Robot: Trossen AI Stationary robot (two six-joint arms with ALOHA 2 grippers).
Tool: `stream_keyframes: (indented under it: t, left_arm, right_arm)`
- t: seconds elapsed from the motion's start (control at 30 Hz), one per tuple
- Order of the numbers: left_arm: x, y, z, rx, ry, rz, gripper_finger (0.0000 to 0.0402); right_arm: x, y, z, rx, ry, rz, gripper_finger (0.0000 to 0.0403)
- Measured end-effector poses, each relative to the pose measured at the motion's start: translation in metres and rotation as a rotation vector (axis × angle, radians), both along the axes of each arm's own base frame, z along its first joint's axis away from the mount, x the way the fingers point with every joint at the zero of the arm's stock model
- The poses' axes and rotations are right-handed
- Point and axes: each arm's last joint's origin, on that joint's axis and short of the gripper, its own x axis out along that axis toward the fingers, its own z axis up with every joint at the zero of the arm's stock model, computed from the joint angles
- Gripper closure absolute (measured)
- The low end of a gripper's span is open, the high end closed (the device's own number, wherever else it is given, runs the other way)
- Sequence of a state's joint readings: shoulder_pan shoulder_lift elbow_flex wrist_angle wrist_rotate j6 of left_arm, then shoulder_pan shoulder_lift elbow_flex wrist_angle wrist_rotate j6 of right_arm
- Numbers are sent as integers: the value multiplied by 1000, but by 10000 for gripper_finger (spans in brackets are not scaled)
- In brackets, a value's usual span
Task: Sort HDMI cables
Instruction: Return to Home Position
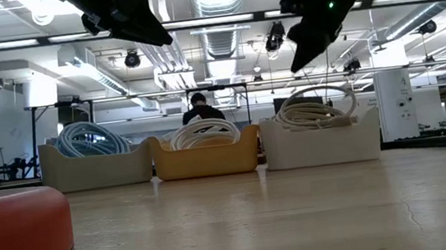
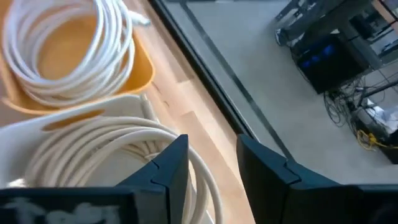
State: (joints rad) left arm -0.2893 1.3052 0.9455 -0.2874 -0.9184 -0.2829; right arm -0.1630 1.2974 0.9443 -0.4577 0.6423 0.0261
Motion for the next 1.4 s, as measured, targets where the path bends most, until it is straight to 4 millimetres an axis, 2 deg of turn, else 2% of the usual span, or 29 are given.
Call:
stream_keyframes:
  t: [0.13, 0.27, 0.47, 0.6, 0.8, 0.97, 1.17, 1.4]
  left_arm:
    - [0, 0, 0, 0, 1, -1, 225]
    - [-4, -3, 4, -3, -11, -15, 225]
    - [-30, -5, 25, -24, -64, -51, 225]
    - [-53, 0, 29, -23, -93, -70, 225]
    - [-95, 16, 12, -36, -126, -90, 225]
    - [-121, 23, -10, -90, -173, -228, 225]
    - [-140, 26, -36, -49, -277, -421, 225]
    - [-158, 33, -58, 18, -361, -447, 225]
  right_arm:
    - [-14, 12, 12, 56, -51, 26, 285]
    - [-28, 31, 22, 176, -92, 121, 298]
    - [-52, 65, 31, 243, -85, 438, 316]
    - [-70, 81, 30, 215, -132, 582, 327]
    - [-100, 83, 11, 195, -296, 650, 335]
    - [-121, 79, -8, 170, -456, 692, 330]
    - [-142, 83, -22, 230, -629, 960, 337]
    - [-164, 79, -31, 184, -765, 995, 344]
